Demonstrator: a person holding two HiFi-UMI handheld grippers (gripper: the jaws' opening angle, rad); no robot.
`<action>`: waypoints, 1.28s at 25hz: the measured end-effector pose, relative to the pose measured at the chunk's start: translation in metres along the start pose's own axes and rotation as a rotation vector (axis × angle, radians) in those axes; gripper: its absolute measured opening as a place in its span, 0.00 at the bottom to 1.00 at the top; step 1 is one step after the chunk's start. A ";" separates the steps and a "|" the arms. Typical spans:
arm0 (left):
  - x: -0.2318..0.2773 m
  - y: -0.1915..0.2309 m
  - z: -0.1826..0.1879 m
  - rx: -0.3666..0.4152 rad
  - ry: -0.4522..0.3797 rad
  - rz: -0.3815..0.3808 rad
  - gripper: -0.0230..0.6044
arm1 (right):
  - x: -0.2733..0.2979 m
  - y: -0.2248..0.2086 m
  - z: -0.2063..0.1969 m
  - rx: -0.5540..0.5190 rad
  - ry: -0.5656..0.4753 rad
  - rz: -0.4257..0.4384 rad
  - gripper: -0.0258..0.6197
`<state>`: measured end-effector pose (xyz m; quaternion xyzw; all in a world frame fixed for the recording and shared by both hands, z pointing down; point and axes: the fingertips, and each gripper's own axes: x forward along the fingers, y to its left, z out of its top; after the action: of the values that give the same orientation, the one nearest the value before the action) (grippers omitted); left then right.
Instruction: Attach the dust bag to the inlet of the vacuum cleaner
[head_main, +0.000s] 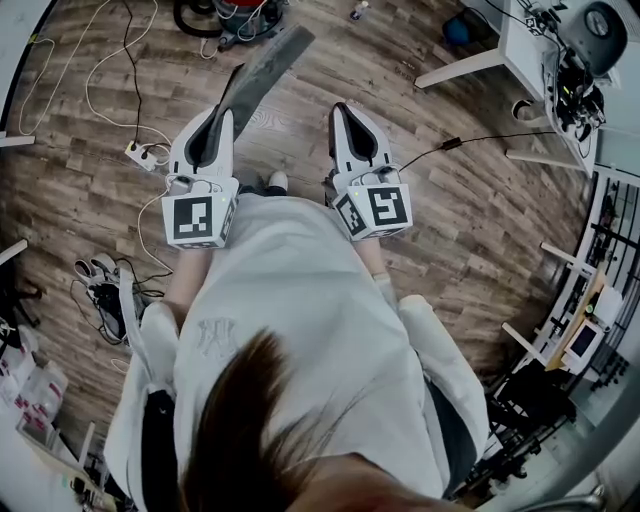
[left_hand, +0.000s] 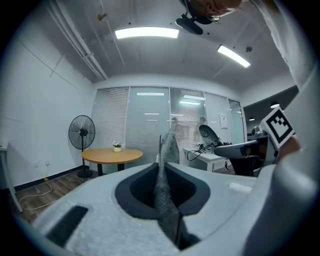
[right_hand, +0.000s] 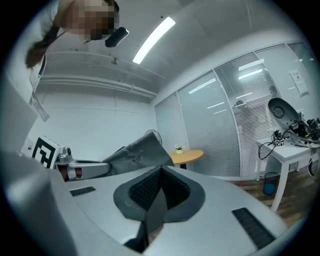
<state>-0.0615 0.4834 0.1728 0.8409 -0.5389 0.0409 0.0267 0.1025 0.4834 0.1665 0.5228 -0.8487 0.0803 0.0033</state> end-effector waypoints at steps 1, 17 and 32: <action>0.000 -0.002 -0.001 -0.003 0.001 0.004 0.10 | -0.002 -0.002 -0.001 0.010 0.000 0.001 0.04; 0.068 0.059 -0.002 -0.035 0.041 0.004 0.10 | 0.070 -0.028 -0.002 0.062 0.038 -0.028 0.04; 0.159 0.191 0.018 -0.026 0.032 0.017 0.10 | 0.206 -0.031 0.031 0.044 0.011 -0.081 0.04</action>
<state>-0.1682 0.2583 0.1708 0.8352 -0.5459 0.0476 0.0459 0.0390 0.2829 0.1589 0.5563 -0.8248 0.1016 -0.0003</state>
